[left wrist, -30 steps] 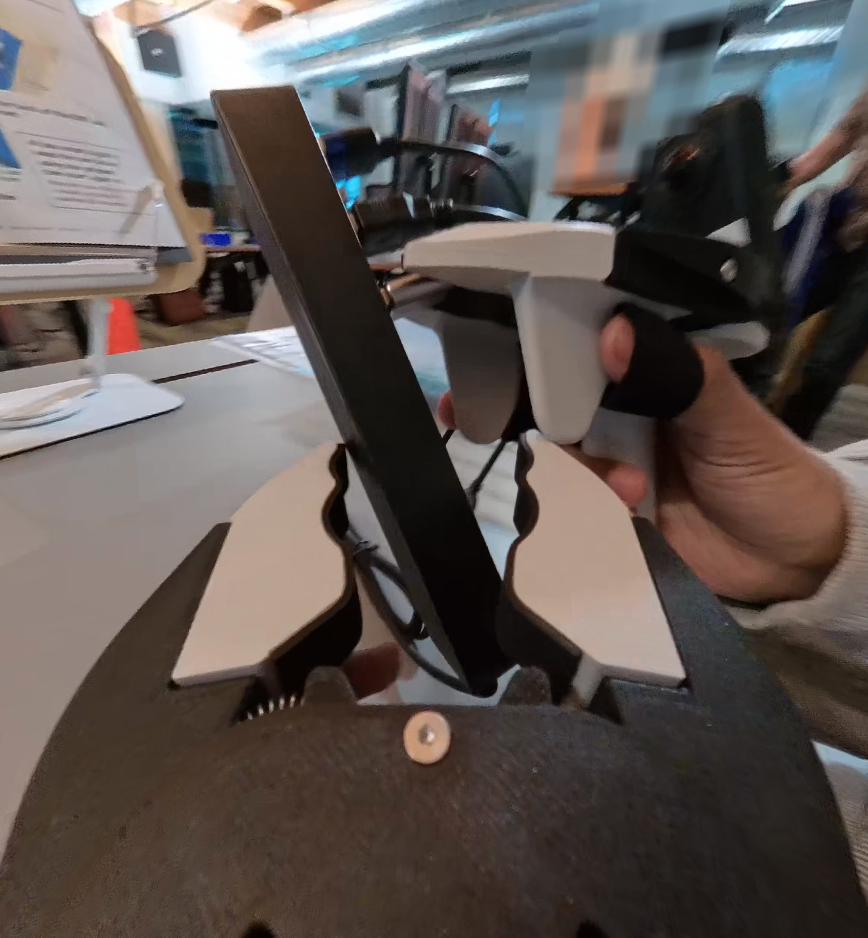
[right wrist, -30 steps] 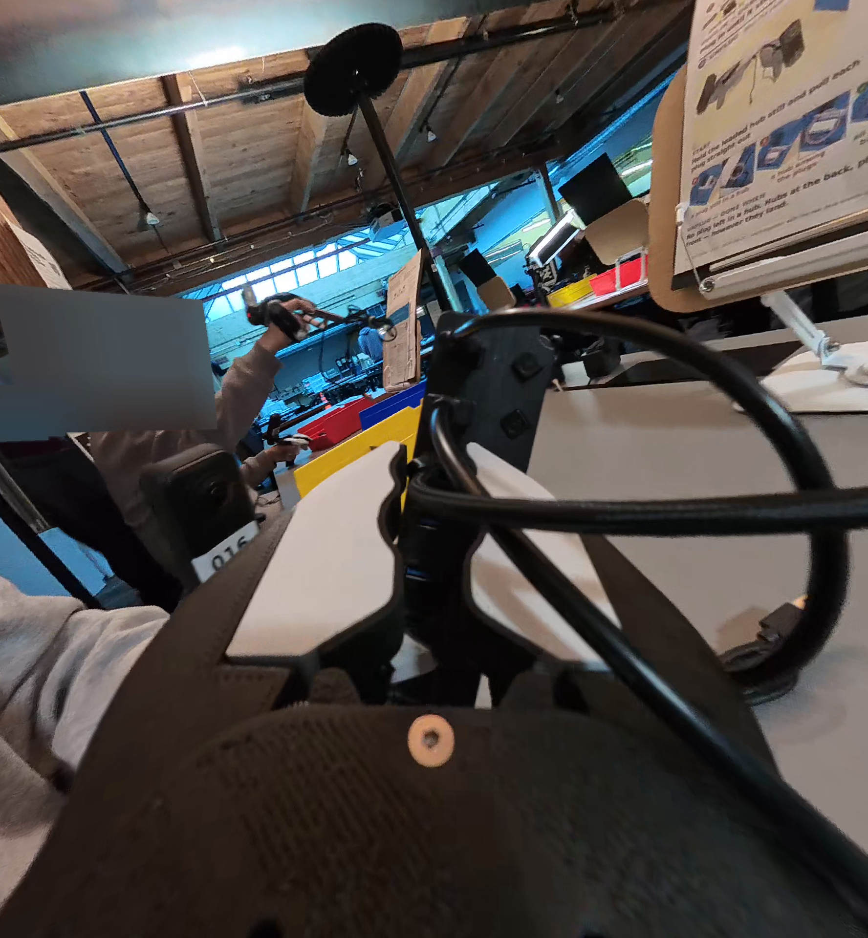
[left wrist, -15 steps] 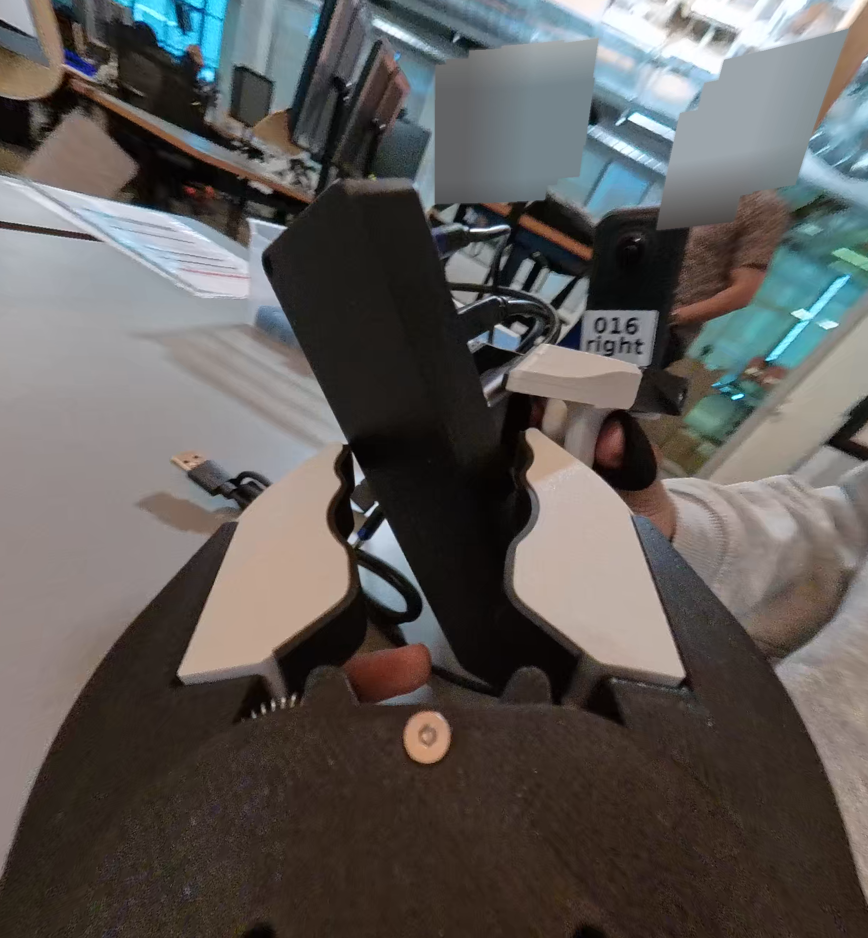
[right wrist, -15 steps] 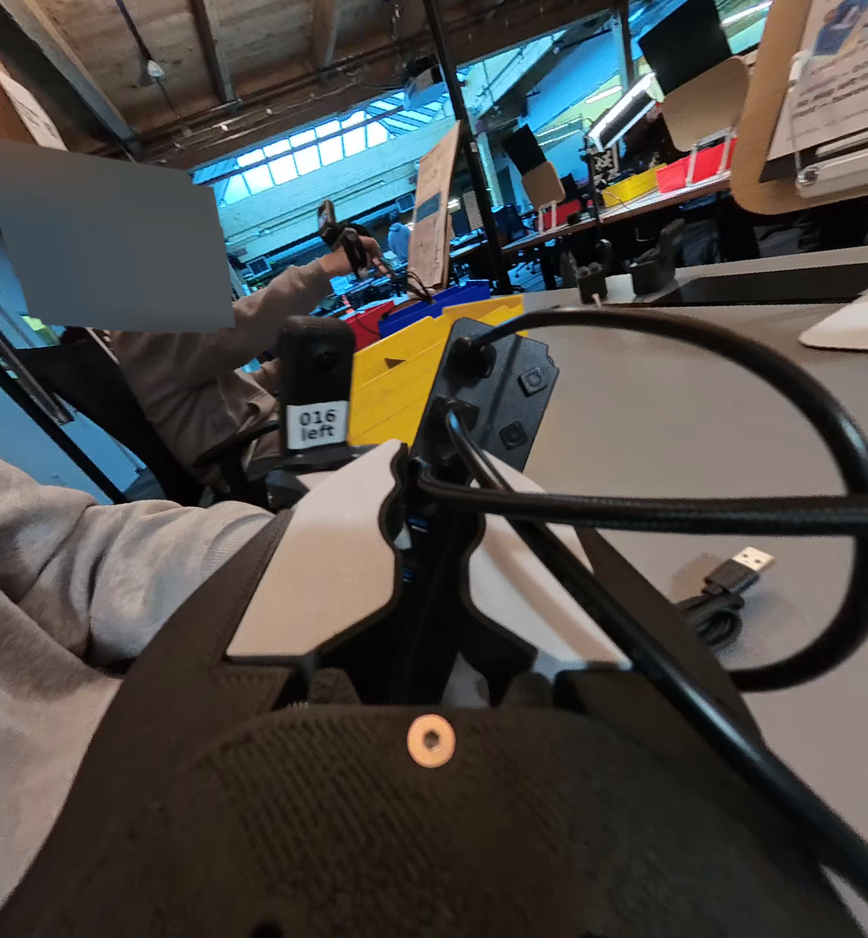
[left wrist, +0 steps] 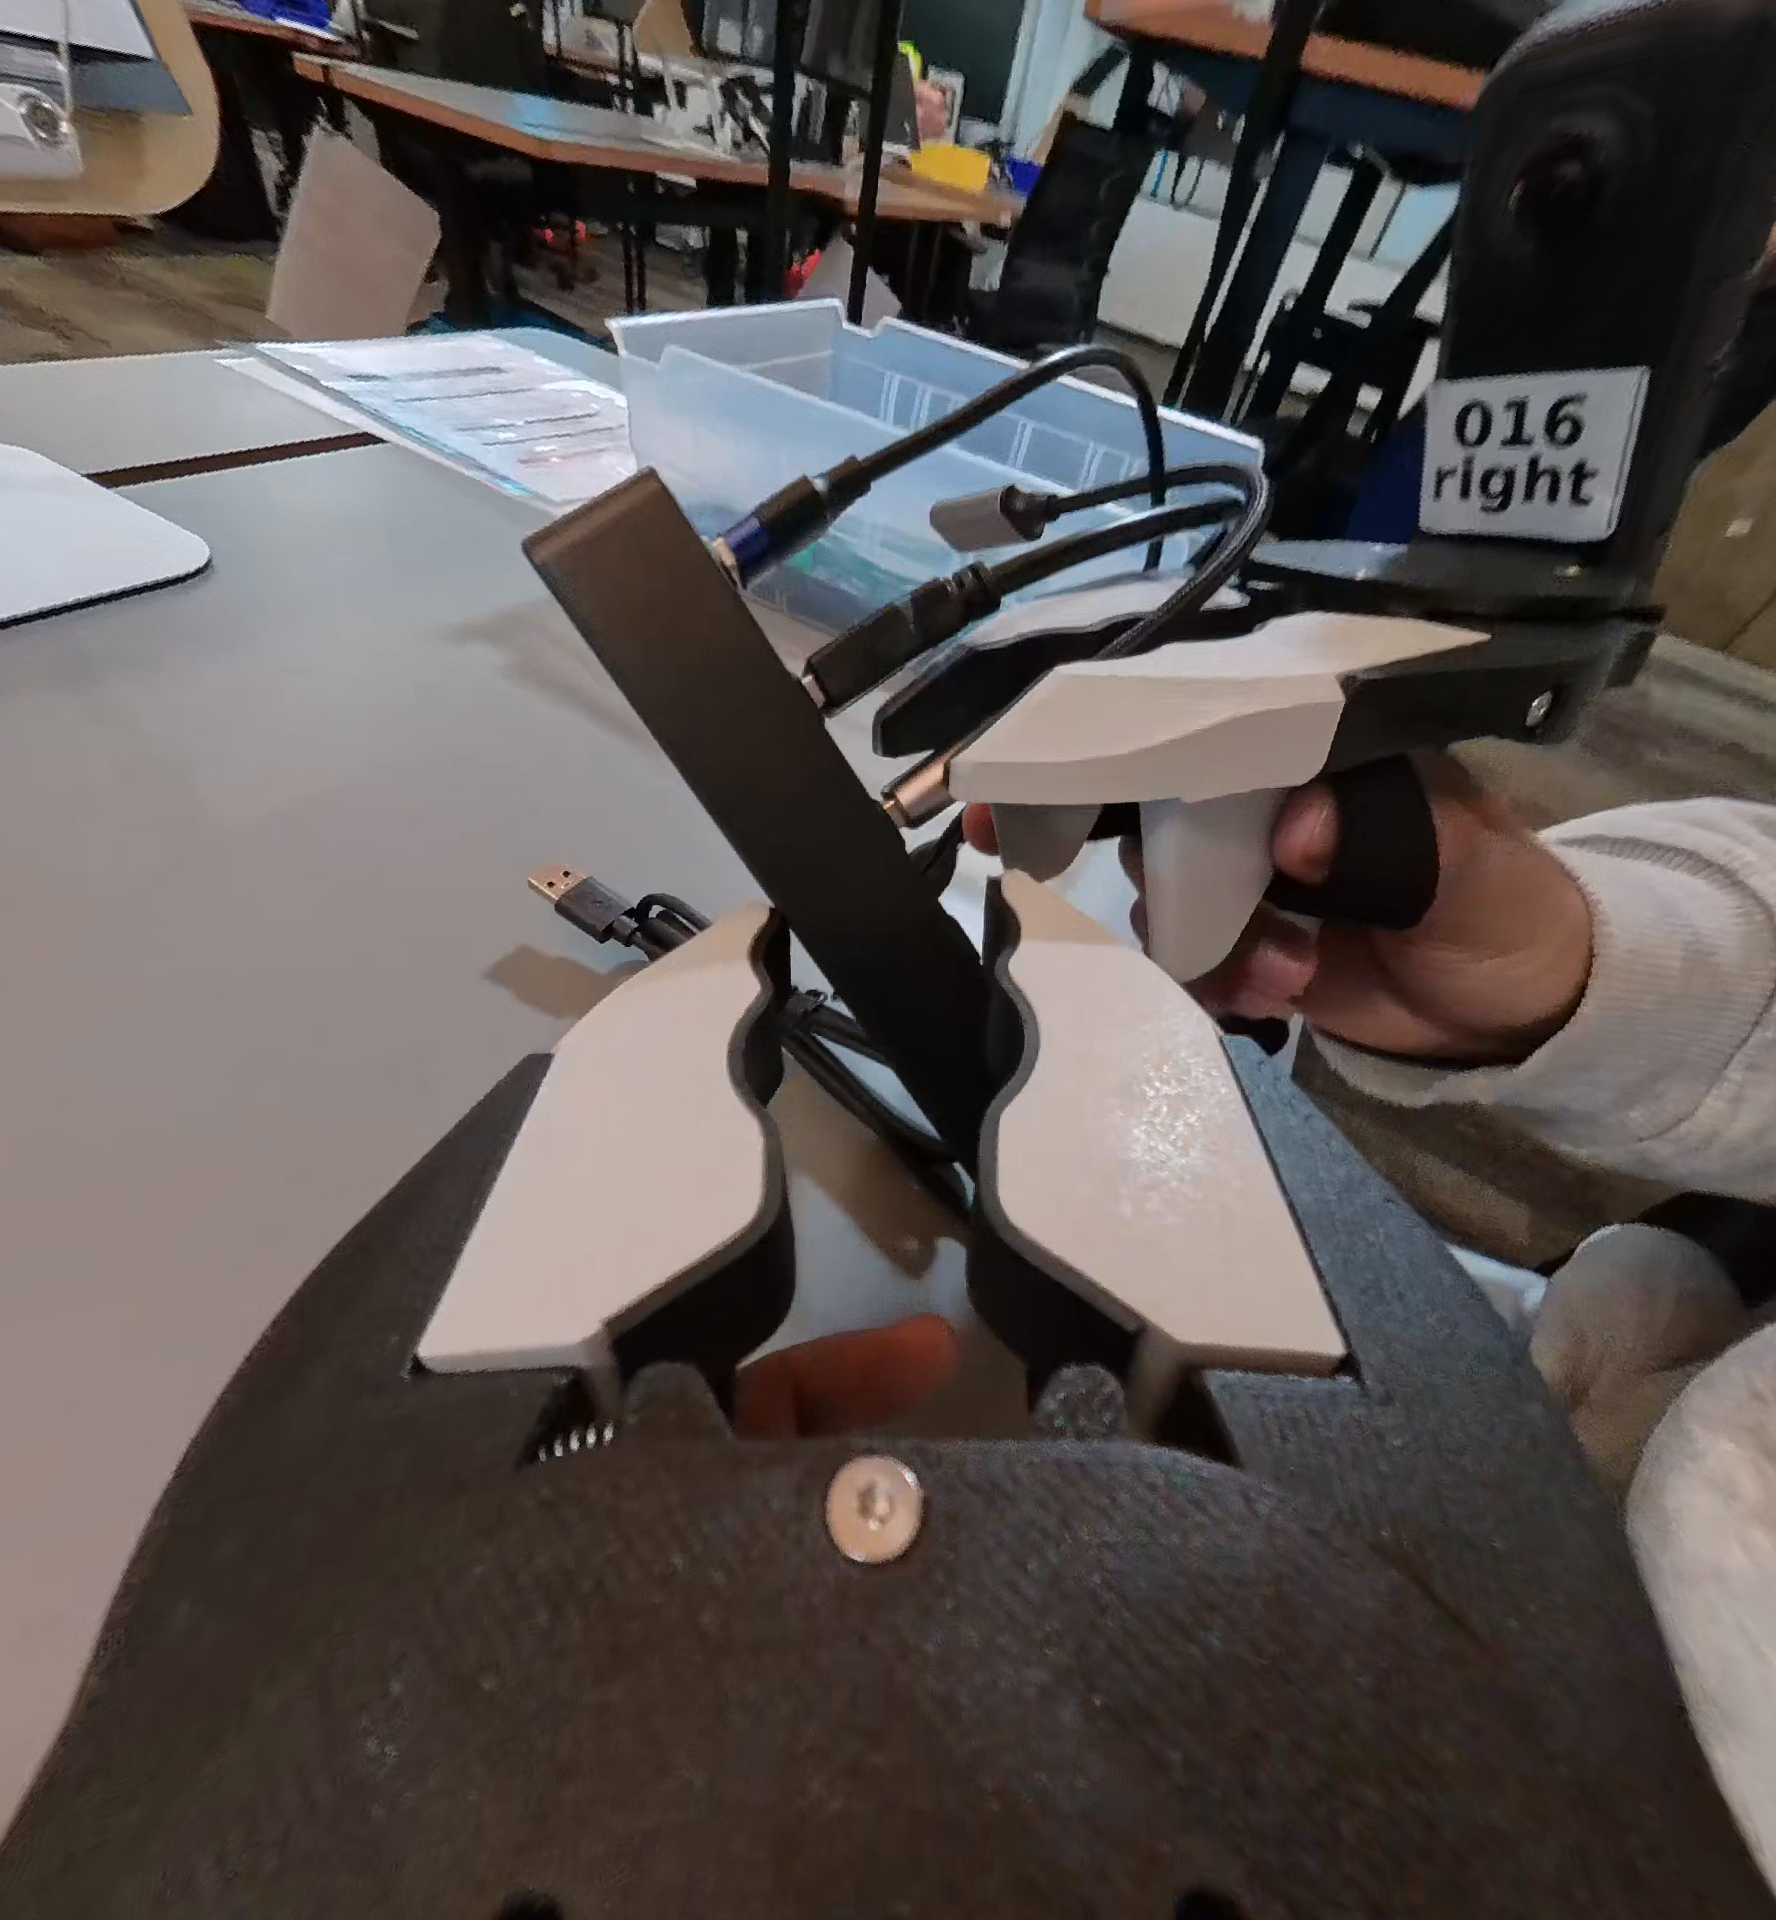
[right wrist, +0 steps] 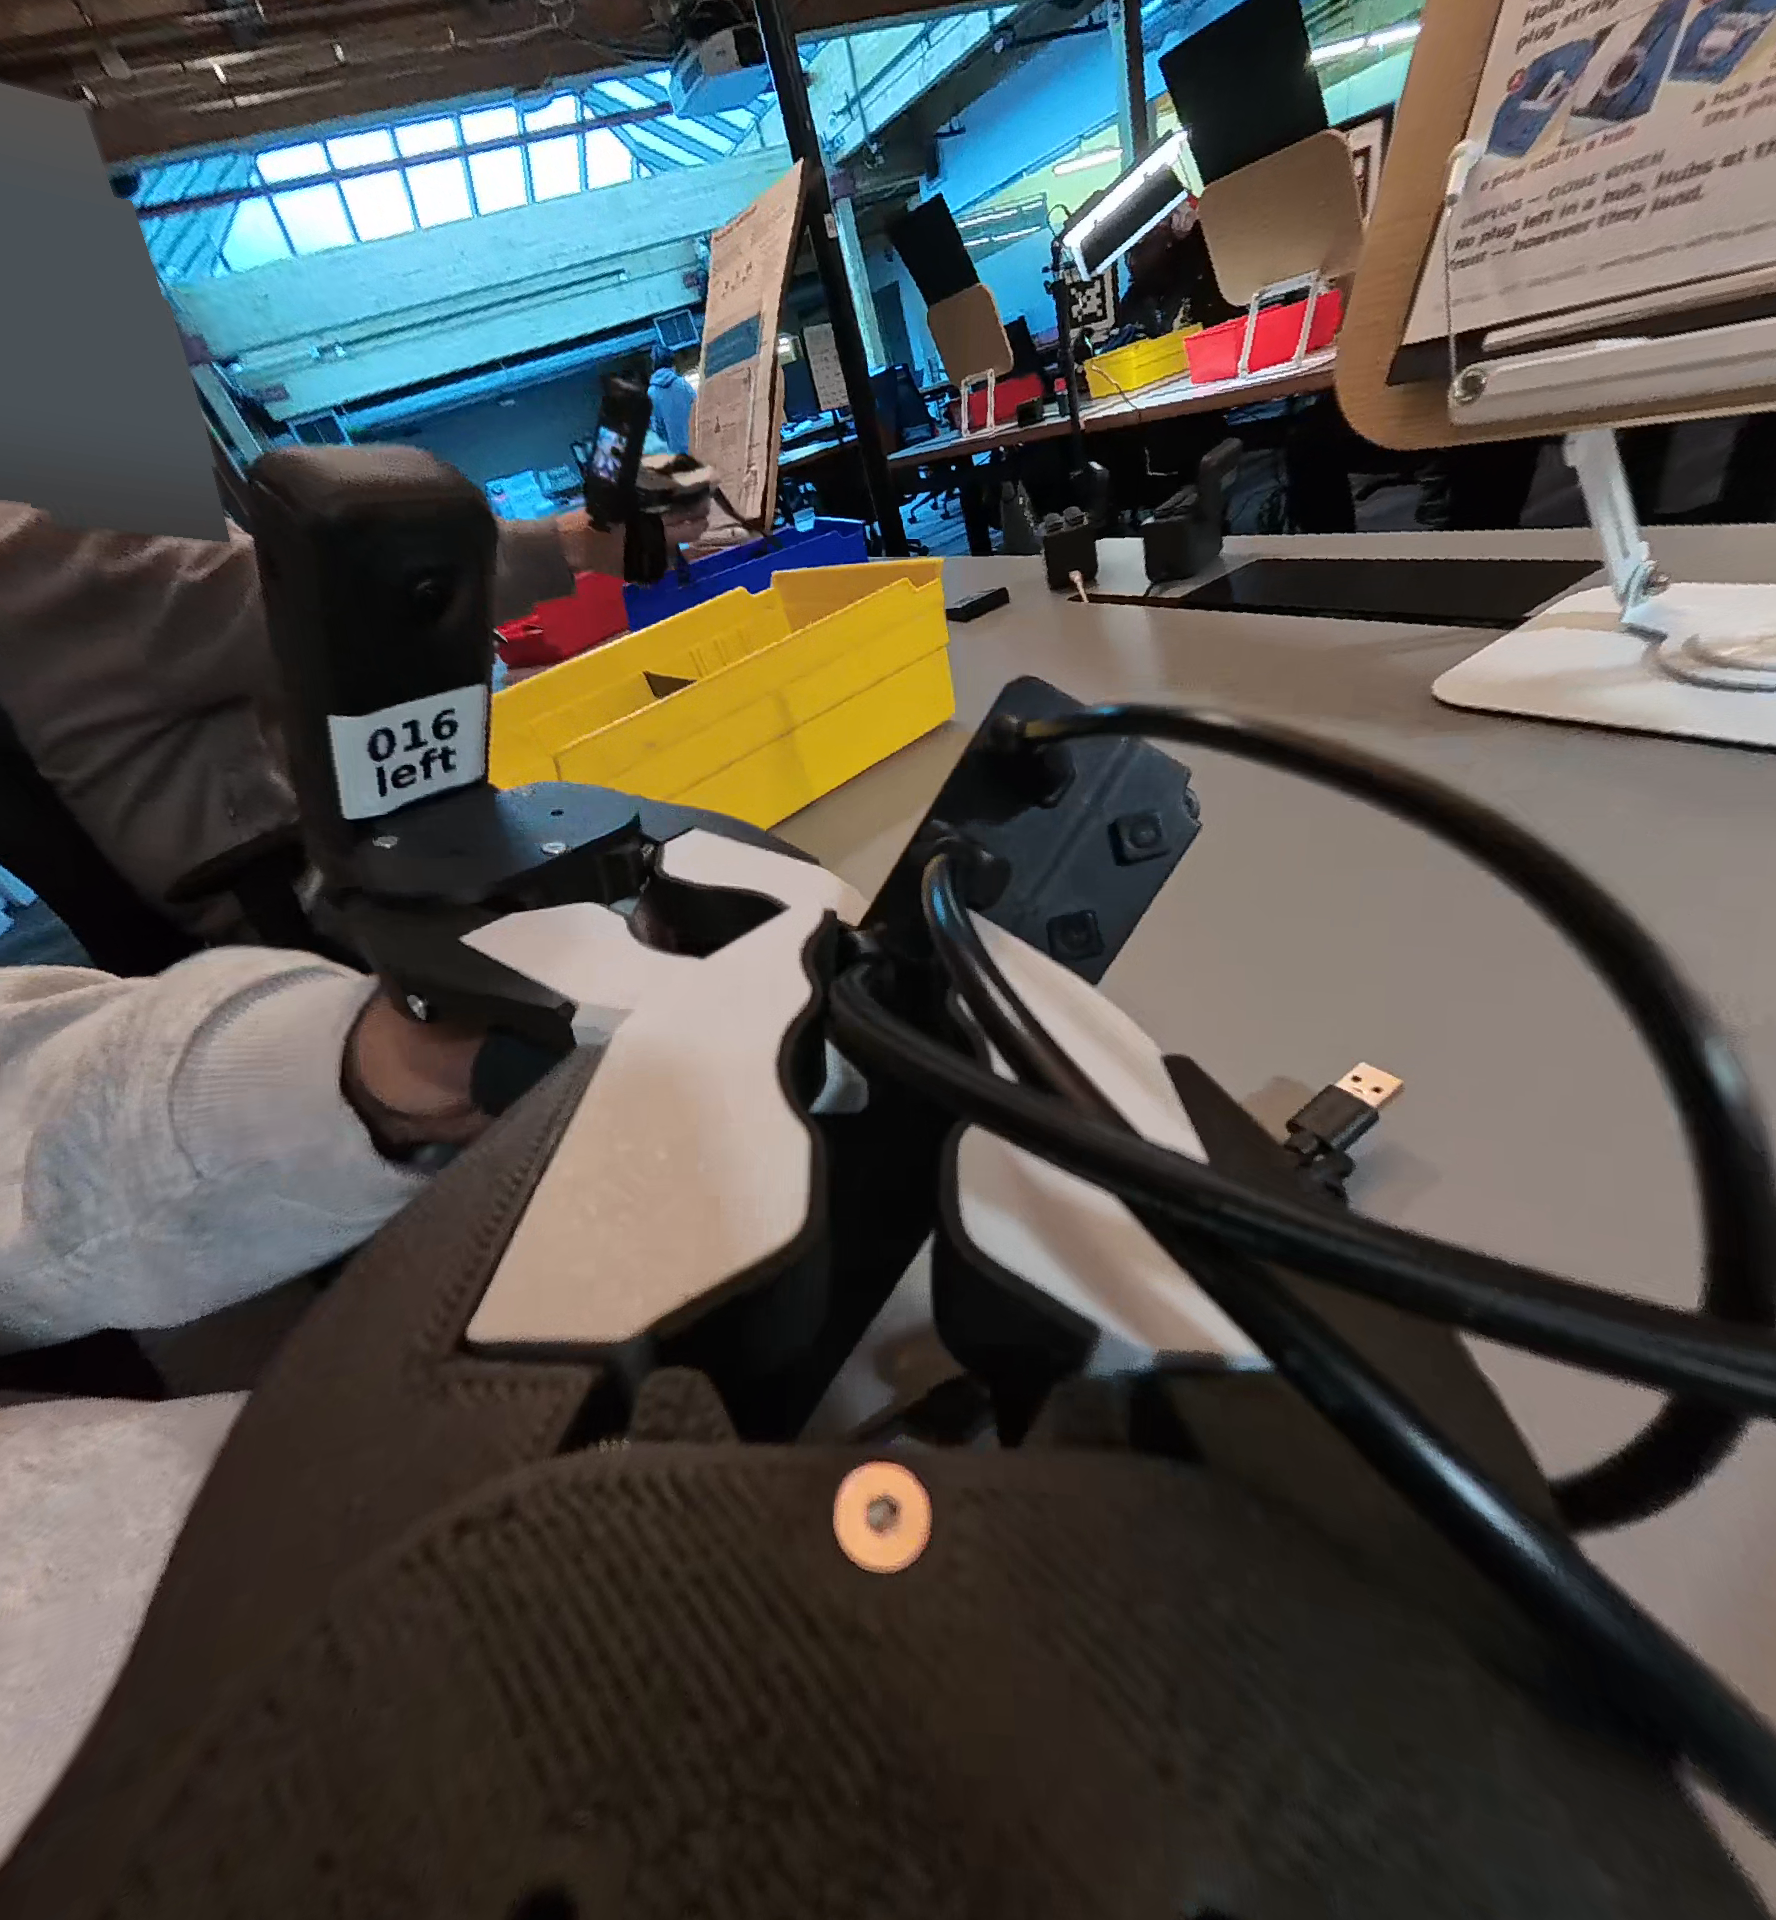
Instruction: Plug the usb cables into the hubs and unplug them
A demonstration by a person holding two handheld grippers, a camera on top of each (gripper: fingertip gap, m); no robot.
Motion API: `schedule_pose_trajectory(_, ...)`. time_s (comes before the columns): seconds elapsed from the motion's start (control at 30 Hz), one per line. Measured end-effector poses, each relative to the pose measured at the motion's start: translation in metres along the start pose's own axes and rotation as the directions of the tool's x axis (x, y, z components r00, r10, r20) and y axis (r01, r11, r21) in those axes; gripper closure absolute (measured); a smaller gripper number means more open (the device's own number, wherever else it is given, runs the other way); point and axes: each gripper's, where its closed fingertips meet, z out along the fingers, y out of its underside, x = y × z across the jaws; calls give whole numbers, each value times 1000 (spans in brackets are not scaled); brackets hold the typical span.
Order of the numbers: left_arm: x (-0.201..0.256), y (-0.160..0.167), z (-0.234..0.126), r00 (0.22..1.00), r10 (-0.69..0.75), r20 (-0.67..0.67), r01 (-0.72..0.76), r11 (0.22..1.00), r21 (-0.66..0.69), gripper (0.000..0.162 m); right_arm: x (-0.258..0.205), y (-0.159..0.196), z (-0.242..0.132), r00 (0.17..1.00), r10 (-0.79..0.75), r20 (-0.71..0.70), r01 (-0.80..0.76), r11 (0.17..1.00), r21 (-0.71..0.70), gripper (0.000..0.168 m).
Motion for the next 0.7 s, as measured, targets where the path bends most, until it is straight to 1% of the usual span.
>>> schedule_pose_trajectory(0.07,2,6,1,1000,8,-18,-8,999,-48,118,-4,-1,1,999,-49,-4,49,999,-3,152)
schedule_pose_trajectory(0.1,6,13,3,999,-9,-36,5,996,-92,110,-8,-2,1,997,-82,2,82,997,1,152)
schedule_pose_trajectory(0.13,8,16,5,999,-24,-41,20,994,-105,109,-12,-2,2,992,-128,-4,128,992,-4,151)
schedule_pose_trajectory(0.17,10,16,6,999,-20,-31,18,996,-86,120,-13,-2,3,982,-185,-29,184,983,-19,151)
schedule_pose_trajectory(0.23,9,15,7,1000,20,14,-19,998,-60,123,-17,-2,4,948,-313,-55,311,950,-43,152)
schedule_pose_trajectory(0.3,7,9,5,999,29,31,-28,999,-24,127,-20,-4,3,904,-422,-72,419,906,-51,152)
schedule_pose_trajectory(0.4,2,4,2,999,-7,40,7,1000,1,132,-22,-6,3,860,-504,-86,501,864,-48,152)
schedule_pose_trajectory(0.5,-2,4,1,999,-34,34,35,999,-11,133,-21,-3,3,804,-587,-96,584,809,-65,152)
schedule_pose_trajectory(0.57,-7,6,-1,997,-78,24,79,997,-21,133,-20,0,2,714,-692,-103,685,722,-102,151)
schedule_pose_trajectory(0.7,-15,10,-3,989,-146,19,147,988,-40,133,-16,6,2,424,-897,-126,875,442,-199,149)
